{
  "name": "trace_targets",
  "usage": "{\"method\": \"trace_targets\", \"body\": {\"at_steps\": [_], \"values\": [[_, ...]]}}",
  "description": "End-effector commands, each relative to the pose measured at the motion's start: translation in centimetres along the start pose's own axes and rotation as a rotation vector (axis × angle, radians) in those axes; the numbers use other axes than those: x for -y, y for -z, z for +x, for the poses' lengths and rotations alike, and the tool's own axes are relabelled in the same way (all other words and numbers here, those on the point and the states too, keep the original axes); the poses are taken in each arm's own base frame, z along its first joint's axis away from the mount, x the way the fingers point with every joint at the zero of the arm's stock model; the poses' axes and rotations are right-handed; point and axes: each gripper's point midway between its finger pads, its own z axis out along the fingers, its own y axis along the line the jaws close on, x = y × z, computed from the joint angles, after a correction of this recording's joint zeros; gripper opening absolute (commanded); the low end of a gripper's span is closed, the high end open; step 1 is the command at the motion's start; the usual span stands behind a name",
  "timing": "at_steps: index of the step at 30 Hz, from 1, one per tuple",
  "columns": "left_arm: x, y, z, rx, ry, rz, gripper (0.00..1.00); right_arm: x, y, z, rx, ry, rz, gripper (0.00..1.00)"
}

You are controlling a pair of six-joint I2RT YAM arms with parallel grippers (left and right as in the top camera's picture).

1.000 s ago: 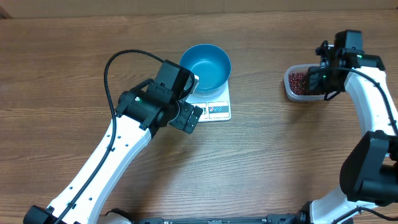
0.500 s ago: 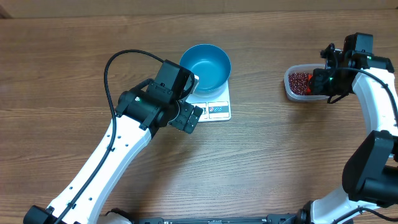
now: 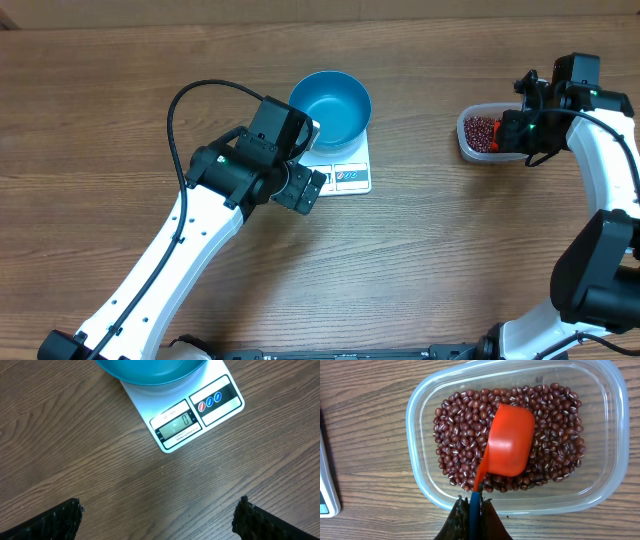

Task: Scoop item into bowl and weigh 150g on scale
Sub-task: 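Dip the scoop into the red beans and scoop them up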

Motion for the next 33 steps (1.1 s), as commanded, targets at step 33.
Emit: {"method": "trace_targets", "body": {"at_steps": [33], "values": [[0.2, 0.3, 0.0, 0.009, -0.016, 0.012, 0.99, -0.3, -1.9, 1.3, -0.027, -0.138, -0.295, 0.04]]}}
